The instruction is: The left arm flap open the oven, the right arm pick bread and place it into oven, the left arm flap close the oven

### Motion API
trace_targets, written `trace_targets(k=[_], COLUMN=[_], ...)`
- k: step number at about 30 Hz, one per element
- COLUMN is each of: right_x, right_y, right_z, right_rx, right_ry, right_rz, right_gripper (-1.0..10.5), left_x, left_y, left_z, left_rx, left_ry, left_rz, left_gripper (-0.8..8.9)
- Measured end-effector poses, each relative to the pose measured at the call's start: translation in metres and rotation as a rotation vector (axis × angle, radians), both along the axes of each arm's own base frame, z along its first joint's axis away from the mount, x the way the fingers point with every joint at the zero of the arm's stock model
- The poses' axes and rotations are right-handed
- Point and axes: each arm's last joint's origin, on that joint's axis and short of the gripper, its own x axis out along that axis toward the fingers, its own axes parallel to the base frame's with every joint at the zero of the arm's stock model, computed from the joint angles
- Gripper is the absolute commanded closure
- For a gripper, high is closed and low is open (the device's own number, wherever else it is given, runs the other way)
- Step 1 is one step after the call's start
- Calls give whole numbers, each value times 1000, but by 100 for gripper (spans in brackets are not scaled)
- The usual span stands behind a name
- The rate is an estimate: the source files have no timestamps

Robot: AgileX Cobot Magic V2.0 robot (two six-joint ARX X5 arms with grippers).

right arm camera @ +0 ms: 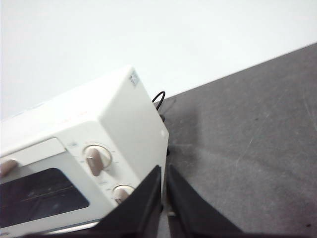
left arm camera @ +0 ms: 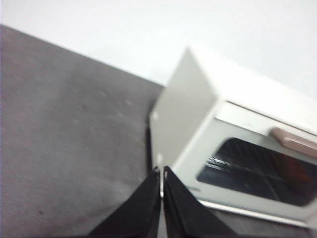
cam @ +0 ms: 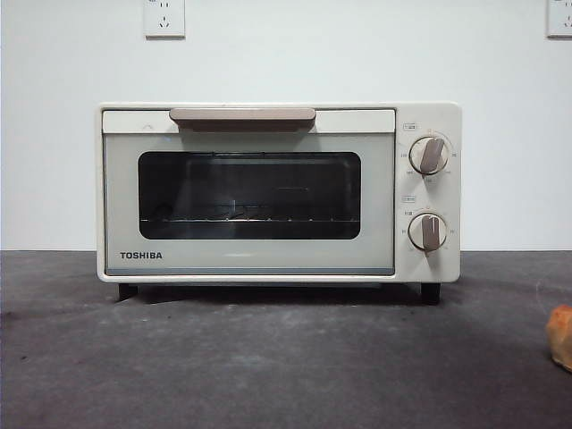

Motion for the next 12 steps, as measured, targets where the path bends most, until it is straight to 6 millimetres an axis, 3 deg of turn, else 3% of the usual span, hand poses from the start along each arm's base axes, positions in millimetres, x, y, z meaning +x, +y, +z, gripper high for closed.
trace_targets(k=[7, 12], right_x=[-3, 3], right_y=[1, 5], right_z=[60, 95], right_rx=[-30, -77], right_ry=[44, 93], right_rz=[56, 187], right_gripper=[935, 935], left_x=[13, 23], left_y=[-7, -17], left_z=[57, 93], left_rx=[47, 72], left_ry=[63, 84], left_rz=[-95, -232], left_gripper=[797, 797])
